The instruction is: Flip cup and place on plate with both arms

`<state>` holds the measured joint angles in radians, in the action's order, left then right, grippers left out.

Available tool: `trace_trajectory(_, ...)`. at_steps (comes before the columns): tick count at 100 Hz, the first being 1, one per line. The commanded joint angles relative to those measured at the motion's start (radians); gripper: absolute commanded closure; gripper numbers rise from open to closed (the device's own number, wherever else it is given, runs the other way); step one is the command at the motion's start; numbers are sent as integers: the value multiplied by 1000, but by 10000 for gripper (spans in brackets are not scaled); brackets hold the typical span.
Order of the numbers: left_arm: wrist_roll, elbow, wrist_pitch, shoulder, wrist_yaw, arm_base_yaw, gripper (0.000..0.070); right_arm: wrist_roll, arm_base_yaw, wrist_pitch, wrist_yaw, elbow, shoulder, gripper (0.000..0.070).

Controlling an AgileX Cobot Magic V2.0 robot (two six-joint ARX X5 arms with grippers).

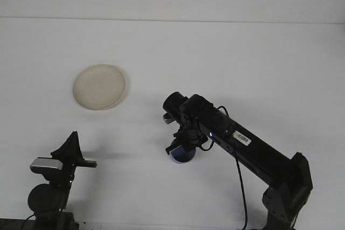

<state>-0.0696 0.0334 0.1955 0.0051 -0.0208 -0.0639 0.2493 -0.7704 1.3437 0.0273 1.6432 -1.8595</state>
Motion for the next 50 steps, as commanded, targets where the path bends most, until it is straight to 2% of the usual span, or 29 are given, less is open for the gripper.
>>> trace_trajectory(1, 1, -19, 15, -2, 2, -1, 688, -15, -9, 26, 2, 23, -27, 683)
trace_trajectory(5, 1, -19, 15, -2, 2, -1, 688, -14, -9, 25, 2, 23, -27, 655)
trace_trajectory(21, 1, -19, 15, -2, 2, -1, 688, -14, -9, 25, 2, 23, -27, 394)
trace_trajectory(28, 1, -19, 15, -2, 2, -1, 688, -14, -8, 24, 1, 23, -27, 303)
trace_trajectory(35, 1, -19, 15, -2, 2, -1, 688, -14, -8, 24, 0, 24, -26, 265)
trace_trajectory(50, 1, -19, 15, -2, 2, -1, 688, -16, 2, 24, 0, 37, -19, 252)
